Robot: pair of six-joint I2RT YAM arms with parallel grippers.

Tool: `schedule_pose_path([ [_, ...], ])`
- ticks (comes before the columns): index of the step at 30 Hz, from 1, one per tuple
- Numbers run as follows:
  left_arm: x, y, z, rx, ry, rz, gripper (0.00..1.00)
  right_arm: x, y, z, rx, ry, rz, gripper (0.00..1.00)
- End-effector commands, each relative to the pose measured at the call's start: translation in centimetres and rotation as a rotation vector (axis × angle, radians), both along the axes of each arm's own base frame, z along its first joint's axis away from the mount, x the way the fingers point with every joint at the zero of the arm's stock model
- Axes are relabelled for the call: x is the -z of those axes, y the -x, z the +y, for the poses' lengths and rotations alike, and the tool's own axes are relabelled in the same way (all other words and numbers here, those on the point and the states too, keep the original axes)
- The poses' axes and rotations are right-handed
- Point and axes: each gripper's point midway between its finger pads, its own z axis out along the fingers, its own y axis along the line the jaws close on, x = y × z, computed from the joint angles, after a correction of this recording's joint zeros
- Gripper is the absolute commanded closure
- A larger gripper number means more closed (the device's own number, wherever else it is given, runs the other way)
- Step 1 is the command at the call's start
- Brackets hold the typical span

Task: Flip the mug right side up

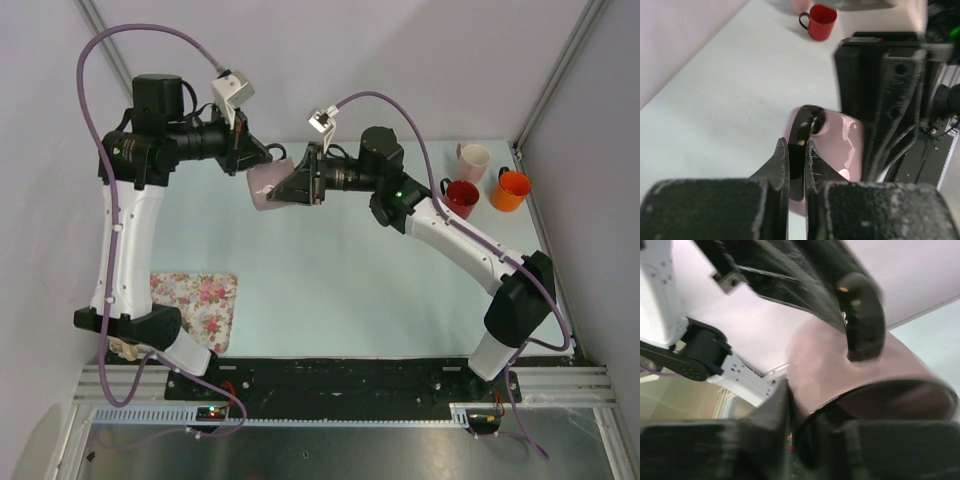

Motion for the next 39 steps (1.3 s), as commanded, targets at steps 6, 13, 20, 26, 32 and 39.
schedule_pose_path([
  [6, -0.9, -2.8, 2.4, -0.202, -0.06, -0.071, 0.12, 1.4, -4.5, -4.3, 0.307, 0.207, -0.043, 1.0],
  [13, 2.0, -5.6, 7.5, -0.43, -0.177, -0.029, 0.01, 11.4, -12.6, -18.9, 0.787, 0.719, 0.066, 1.0],
  [20, 7.2, -5.6, 9.3, -0.459, -0.295, 0.063, 0.0, 18.1, -21.6, -27.9, 0.988, 1.075, 0.112, 1.0],
  [26, 12.4, -3.7, 11.2, -0.425, -0.456, 0.112, 0.0, 21.4, -27.1, -31.2, 1.029, 1.164, 0.13, 1.0],
  [32, 16.3, -1.6, 13.3, -0.41, -0.602, 0.153, 0.0, 24.7, -29.8, -31.8, 1.002, 1.155, 0.159, 1.0],
  [39, 20.0, 0.4, 15.2, -0.38, -0.733, 0.204, 0.0, 29.0, -29.9, -31.6, 0.933, 1.126, 0.277, 1.0],
])
